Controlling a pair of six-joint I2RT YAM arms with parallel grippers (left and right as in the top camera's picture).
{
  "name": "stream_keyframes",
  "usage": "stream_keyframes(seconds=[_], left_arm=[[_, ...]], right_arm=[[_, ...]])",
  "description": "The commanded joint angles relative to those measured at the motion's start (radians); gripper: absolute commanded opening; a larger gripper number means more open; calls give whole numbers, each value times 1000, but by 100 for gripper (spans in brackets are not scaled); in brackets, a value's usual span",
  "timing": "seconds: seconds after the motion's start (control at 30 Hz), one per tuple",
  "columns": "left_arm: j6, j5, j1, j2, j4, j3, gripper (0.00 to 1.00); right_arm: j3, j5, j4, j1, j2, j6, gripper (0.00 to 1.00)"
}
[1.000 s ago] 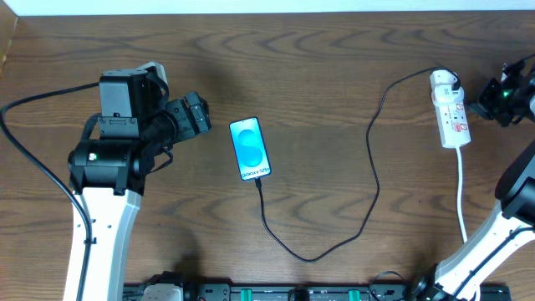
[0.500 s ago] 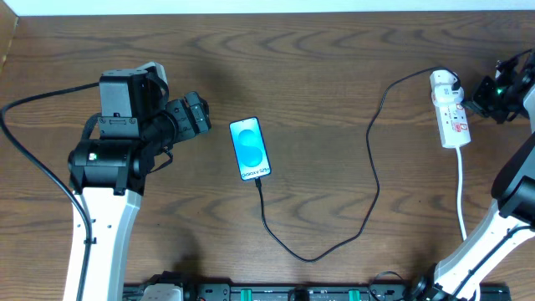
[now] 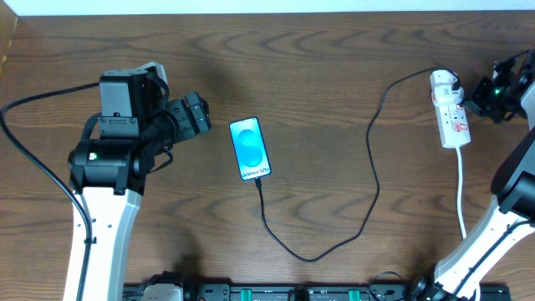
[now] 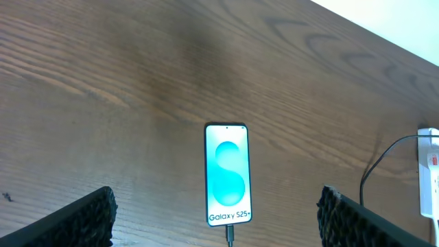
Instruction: Plug charger to phone and switch on socket
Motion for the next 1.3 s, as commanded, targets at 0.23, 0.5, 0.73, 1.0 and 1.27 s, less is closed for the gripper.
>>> stream_keyframes(seconds=[0.23, 0.5, 0.73, 1.0, 1.27], left_arm=[[-6, -6, 4, 4, -2, -4, 93], [-6, -6, 4, 4, -14, -4, 93], [-6, -6, 4, 4, -17, -4, 93], [-6, -6, 4, 4, -18, -4, 93], [-6, -6, 4, 4, -20, -4, 93]], right_arm=[[-2, -59, -67, 115, 36, -14, 1], [-2, -74, -93, 156, 36, 9, 1], [-2, -139, -96, 158, 36, 16, 1], [-2, -187, -108, 158, 36, 16, 1], [-2, -213, -143, 158, 36, 16, 1]])
